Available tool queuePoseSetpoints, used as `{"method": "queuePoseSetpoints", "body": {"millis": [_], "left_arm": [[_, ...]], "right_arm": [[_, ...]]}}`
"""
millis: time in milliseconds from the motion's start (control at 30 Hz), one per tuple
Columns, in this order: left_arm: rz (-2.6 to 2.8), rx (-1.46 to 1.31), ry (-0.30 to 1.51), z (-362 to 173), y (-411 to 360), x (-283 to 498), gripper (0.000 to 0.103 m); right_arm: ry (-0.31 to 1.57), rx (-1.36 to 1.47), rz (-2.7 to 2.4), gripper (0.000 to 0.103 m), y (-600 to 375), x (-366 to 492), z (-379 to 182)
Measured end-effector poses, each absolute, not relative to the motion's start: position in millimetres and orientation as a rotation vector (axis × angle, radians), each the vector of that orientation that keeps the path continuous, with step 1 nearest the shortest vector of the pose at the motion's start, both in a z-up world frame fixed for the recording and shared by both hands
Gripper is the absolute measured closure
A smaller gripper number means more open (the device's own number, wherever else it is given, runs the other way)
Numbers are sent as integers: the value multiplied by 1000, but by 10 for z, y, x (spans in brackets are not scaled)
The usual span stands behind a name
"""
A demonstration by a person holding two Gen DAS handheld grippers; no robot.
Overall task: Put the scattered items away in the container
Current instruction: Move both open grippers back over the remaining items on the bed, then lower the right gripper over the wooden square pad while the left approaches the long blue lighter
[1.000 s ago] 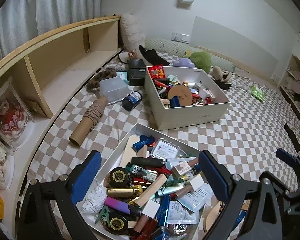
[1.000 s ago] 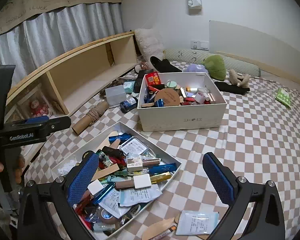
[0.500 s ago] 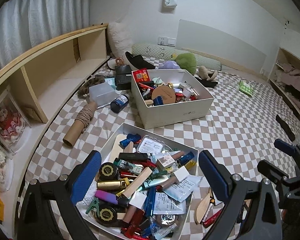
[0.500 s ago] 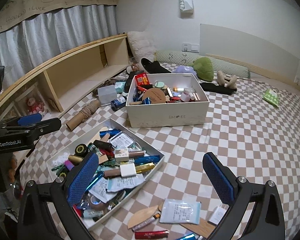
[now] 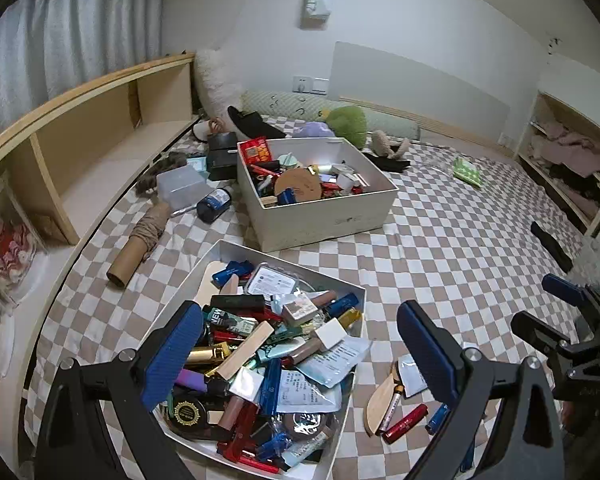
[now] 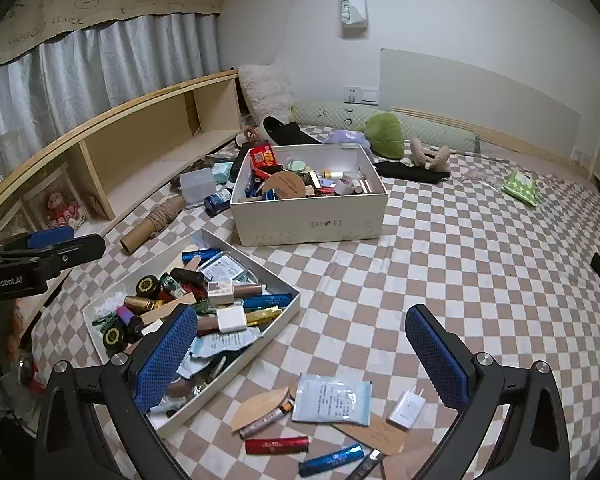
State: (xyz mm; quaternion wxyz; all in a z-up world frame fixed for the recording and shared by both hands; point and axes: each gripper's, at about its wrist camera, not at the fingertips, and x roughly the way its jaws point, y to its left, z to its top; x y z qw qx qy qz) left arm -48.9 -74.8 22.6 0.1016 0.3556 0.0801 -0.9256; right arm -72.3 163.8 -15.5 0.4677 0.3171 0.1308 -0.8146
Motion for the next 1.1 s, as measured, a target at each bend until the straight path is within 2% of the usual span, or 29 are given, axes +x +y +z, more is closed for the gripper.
{"method": "queuePoseSetpoints", "body": {"millis": [200, 1100], "left_arm": [[-2760, 1044, 153, 219, -565, -415, 4], [-2875, 1012, 94, 78, 104, -110, 5]], "right_arm": [[324, 780, -2008, 0, 1798, -702, -168], [250, 797, -2075, 0, 2573, -716, -221]]}}
